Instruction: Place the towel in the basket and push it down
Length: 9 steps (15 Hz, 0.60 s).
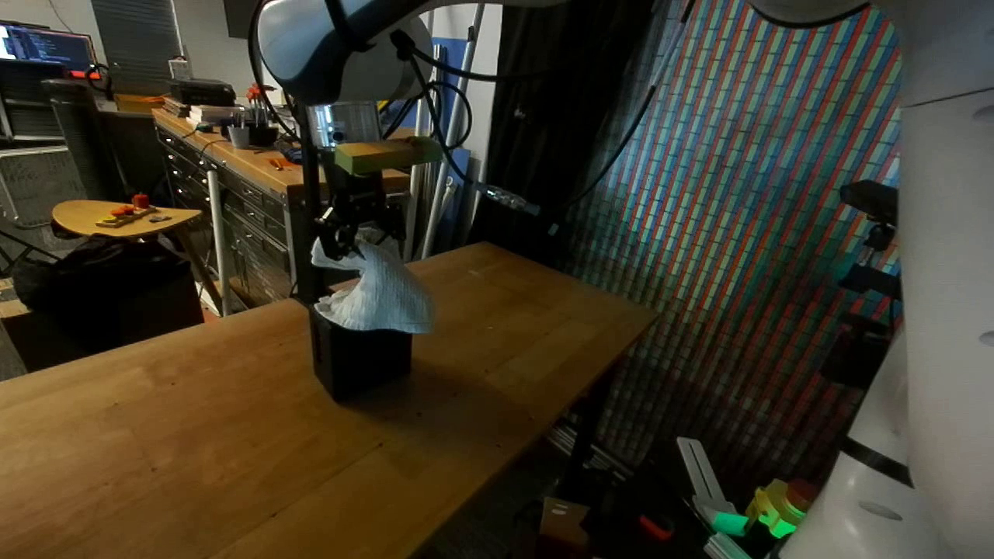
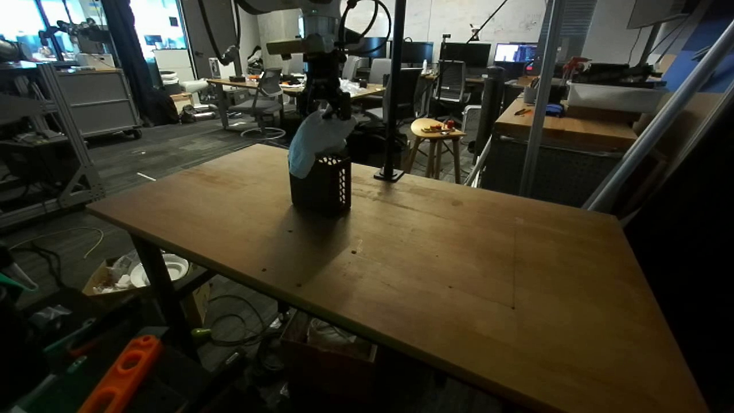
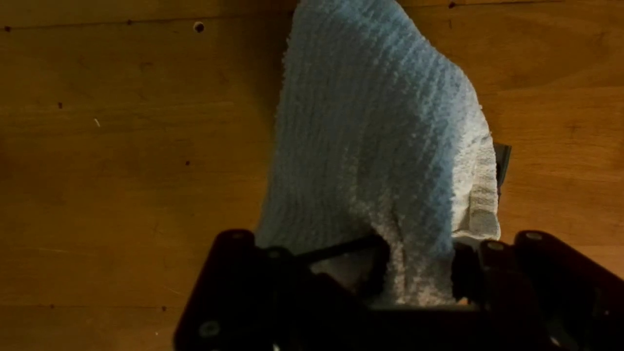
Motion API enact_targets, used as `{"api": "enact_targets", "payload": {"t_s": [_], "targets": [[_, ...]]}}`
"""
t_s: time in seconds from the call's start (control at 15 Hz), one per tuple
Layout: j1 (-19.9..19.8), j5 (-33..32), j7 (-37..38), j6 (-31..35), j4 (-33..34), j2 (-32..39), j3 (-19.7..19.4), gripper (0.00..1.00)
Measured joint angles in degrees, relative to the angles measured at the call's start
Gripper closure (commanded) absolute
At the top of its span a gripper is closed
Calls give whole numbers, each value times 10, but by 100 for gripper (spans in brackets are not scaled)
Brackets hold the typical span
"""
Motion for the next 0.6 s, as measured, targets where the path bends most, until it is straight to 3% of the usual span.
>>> {"api": "enact_targets", "payload": {"t_s": [0.6], "targets": [[0, 56, -1, 63, -30, 35, 4, 100]]}}
